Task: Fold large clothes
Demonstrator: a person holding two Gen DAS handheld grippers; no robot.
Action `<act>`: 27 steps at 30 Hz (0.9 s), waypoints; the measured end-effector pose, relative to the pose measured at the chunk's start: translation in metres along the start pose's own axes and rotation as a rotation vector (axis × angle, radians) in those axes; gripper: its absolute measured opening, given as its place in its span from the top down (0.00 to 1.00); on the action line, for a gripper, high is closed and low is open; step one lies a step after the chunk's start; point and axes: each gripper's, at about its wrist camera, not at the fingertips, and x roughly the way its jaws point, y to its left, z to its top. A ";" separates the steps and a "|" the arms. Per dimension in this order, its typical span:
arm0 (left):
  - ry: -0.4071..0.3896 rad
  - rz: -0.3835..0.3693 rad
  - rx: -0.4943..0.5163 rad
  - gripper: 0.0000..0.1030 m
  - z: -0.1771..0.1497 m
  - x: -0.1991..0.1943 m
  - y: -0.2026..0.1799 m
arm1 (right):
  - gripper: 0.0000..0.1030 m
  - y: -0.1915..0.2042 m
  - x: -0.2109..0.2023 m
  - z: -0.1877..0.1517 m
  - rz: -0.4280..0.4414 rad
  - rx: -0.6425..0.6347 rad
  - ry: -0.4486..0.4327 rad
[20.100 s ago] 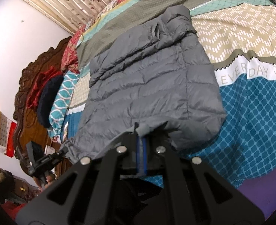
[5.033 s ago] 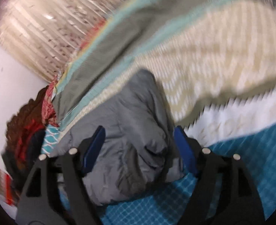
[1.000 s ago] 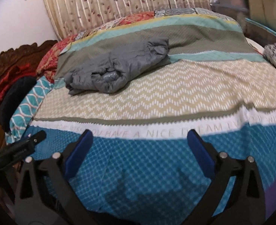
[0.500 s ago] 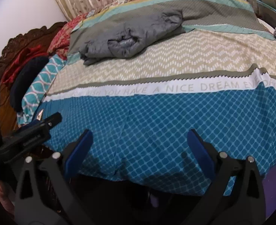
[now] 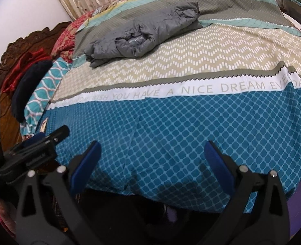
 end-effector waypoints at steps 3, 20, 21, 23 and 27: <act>0.001 0.001 -0.002 0.10 -0.001 0.000 0.001 | 0.06 0.001 0.001 0.001 0.003 -0.009 0.002; 0.000 -0.015 0.009 0.10 -0.004 -0.004 0.000 | 0.06 0.006 -0.006 0.000 0.004 -0.043 -0.019; -0.001 -0.016 0.009 0.10 -0.004 -0.005 -0.001 | 0.06 0.006 -0.006 0.000 0.004 -0.042 -0.018; -0.005 -0.016 0.012 0.10 -0.005 -0.006 -0.001 | 0.06 0.008 -0.006 0.000 0.004 -0.043 -0.017; -0.003 -0.015 0.007 0.10 -0.004 -0.007 -0.001 | 0.06 0.010 -0.007 0.000 0.002 -0.050 -0.023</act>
